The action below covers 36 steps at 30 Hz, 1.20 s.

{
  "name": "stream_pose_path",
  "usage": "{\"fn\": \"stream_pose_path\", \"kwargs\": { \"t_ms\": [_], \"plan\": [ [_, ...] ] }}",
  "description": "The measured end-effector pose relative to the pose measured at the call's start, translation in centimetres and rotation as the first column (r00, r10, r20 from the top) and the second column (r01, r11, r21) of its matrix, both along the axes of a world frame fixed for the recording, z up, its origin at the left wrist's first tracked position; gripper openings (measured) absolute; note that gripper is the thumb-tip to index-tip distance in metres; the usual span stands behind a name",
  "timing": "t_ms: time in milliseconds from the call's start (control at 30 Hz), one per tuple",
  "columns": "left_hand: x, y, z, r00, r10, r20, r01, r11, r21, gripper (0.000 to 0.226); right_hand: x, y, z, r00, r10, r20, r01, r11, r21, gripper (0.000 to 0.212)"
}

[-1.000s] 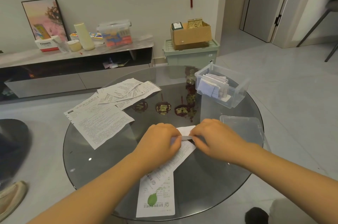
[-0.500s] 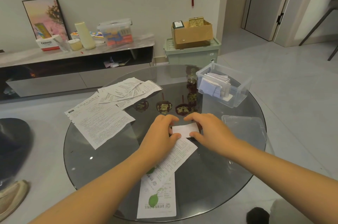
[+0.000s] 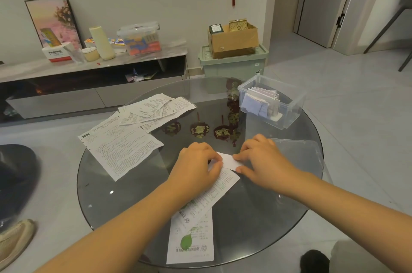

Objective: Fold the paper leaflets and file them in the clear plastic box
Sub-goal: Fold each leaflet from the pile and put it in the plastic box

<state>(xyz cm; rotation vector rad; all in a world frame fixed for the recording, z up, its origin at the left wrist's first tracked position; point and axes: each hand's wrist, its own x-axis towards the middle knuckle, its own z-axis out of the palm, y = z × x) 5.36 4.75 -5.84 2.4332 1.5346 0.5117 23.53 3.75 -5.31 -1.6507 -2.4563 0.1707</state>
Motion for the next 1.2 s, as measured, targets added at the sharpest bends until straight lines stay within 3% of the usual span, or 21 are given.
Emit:
{"fn": "stream_pose_path", "kwargs": {
  "t_ms": [167,400,600,833,967,1200],
  "plan": [
    [-0.1,0.2,-0.3,0.997,-0.082,0.012,0.082,0.995,-0.065,0.025,0.3,-1.4,0.5,0.99,0.134,0.038,-0.134,0.991,-0.007,0.037],
    [-1.1,0.3,0.5,0.977,-0.191,0.094,0.202,0.969,-0.139,0.026,0.7,-1.6,-0.2,0.963,0.267,-0.023,-0.263,0.957,0.122,0.015],
    [-1.8,-0.2,0.8,0.974,-0.227,-0.005,0.221,0.954,-0.202,0.046,0.6,-1.8,-0.4,0.949,0.31,0.064,-0.316,0.929,0.191,0.013],
    [-1.8,-0.6,0.8,0.974,-0.226,-0.014,0.218,0.952,-0.217,0.049,0.2,-1.9,-0.8,0.942,0.304,0.144,-0.333,0.907,0.257,0.012],
    [-1.7,-0.7,0.8,0.976,-0.218,-0.002,0.213,0.956,-0.2,0.046,0.1,-1.8,-0.8,0.966,0.252,0.059,-0.258,0.937,0.235,0.031],
    [-0.9,-0.5,0.9,0.984,-0.164,0.064,0.172,0.974,-0.148,0.026,0.6,-1.2,0.0,0.973,0.164,-0.165,-0.165,0.986,0.008,0.015]
  ]
}}
